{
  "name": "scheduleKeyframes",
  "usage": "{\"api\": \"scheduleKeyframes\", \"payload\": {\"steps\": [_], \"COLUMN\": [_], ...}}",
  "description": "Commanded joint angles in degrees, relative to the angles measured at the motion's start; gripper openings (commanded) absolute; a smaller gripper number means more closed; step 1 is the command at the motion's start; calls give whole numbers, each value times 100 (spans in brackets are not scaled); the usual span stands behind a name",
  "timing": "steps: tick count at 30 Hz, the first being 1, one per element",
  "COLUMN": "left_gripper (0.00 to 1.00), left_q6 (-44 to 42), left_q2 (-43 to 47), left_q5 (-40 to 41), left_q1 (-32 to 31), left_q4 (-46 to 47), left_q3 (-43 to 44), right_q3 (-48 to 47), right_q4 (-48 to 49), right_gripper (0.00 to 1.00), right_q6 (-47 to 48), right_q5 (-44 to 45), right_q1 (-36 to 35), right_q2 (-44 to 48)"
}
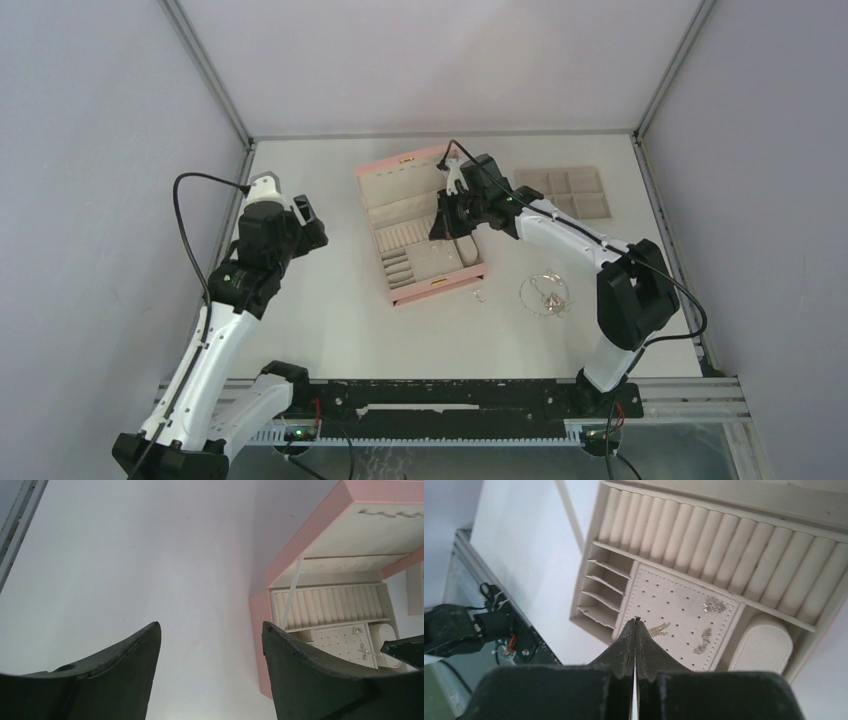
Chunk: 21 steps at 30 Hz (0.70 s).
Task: Organize the mixed jewelry
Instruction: Pick up the jewelry from the jewelry box.
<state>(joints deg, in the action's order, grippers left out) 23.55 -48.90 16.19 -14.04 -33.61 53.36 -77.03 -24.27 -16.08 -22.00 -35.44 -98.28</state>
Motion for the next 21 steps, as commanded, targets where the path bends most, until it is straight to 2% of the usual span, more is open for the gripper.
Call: {"api": "scheduleKeyframes", "payload": {"steps": [1,4,14,21], "left_gripper": [78,78,77,76], "left_q6": [12,-68,-441,-454], "left_q2": [4,-26,-628,-1038], "left_q5": [-67,-381,-3772,-5419], "left_q1": [41,42,42,42], "left_q4": [194,262,731,765], "left_q3": [130,146,569,910], "right_q3": [107,179,205,203], "right_q4": [573,721,913,1191], "right_gripper": [0,0,0,0], "right_q6": [-194,-293,-469,-716], "right_q5": [-876,-1359,-3247,-4479], "right_q1": [163,310,941,1181], "right_q2": [355,450,601,650]}}
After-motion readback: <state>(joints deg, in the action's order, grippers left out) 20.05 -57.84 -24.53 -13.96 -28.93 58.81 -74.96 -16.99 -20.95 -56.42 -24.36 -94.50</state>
